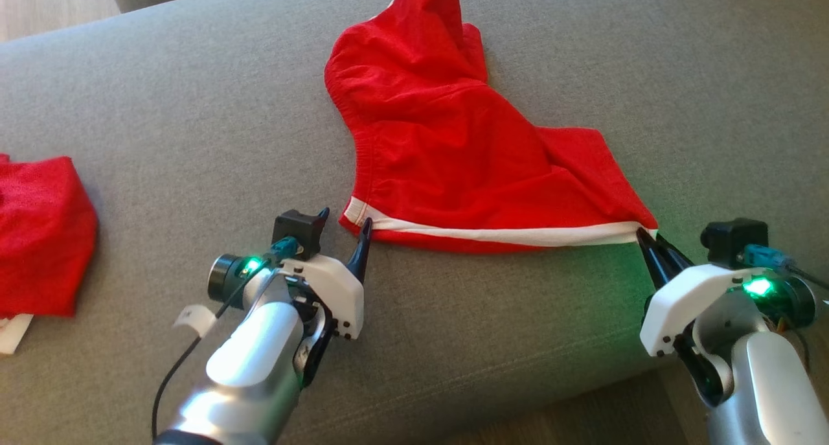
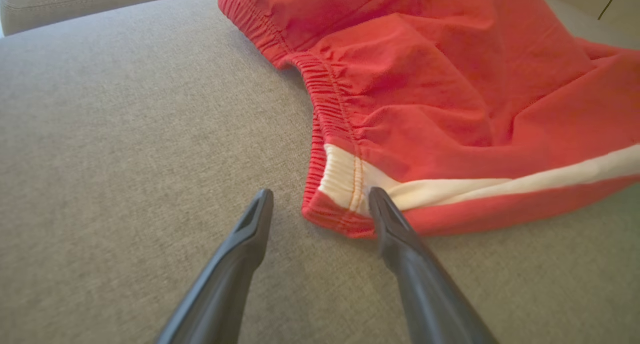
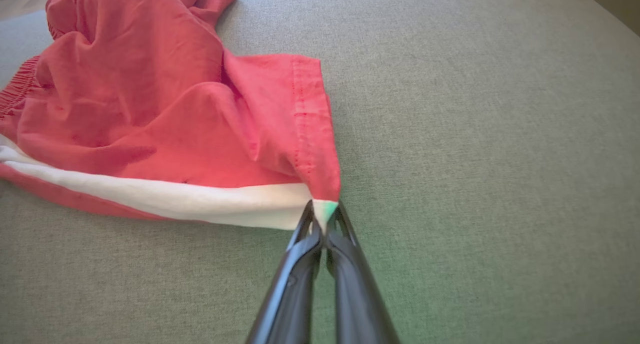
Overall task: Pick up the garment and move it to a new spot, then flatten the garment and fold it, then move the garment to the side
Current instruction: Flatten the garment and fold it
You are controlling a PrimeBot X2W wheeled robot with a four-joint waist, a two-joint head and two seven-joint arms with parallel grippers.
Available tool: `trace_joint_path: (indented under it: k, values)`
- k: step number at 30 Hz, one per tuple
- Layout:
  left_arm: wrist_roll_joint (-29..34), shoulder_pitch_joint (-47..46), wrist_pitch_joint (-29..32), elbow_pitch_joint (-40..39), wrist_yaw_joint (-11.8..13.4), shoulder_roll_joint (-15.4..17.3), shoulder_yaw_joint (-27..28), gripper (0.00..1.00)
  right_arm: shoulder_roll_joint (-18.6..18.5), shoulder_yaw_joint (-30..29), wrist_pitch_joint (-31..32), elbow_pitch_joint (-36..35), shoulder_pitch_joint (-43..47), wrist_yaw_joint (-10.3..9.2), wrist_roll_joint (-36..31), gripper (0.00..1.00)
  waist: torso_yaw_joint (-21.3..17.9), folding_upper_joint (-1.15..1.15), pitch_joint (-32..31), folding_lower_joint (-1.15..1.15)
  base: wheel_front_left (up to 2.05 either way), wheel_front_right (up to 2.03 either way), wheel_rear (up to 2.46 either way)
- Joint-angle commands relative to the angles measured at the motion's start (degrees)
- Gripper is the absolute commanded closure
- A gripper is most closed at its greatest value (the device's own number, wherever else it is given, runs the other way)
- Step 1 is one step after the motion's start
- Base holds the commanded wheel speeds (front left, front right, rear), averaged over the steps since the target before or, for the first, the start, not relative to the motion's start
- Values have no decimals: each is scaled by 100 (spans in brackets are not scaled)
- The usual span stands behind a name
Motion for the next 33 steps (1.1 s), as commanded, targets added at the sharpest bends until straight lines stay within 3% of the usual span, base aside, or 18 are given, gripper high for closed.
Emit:
trace_joint_path:
  k: [1,14,15,16,17,18,25,33]
  values:
    - [-60,-302,-58,-94,-19,40,91,0,-11,106,-49,-162,-225,-2,10,100,13,0,-9,0,0,0,0]
    - [-337,-496,-162,-17,23,40,-198,0,-10,129,-54,-125,-255,-2,17,100,33,0,20,0,0,0,0]
    - [-355,-502,-165,-13,14,40,-214,9,-10,130,-55,-117,-252,-2,18,100,32,0,19,0,0,0,0]
    - [-375,-508,-168,-5,-2,40,-233,52,-10,131,-56,-107,-251,-2,16,100,32,0,15,0,0,0,0]
    - [-392,-514,-170,4,-13,40,-252,82,-10,130,-56,-98,-250,-2,15,100,32,0,10,0,0,0,0]
    - [-409,-518,-171,13,-21,40,-270,100,-10,127,-57,-89,-249,-2,13,100,35,0,2,0,0,0,0]
    - [-412,-429,-178,-189,111,40,-247,100,-10,97,-68,-24,-204,-2,7,100,139,0,-147,0,0,0,0]
    - [-246,198,-179,-1107,153,165,23,100,-10,246,-426,-69,-149,-2,76,100,452,0,-654,0,0,0,0]
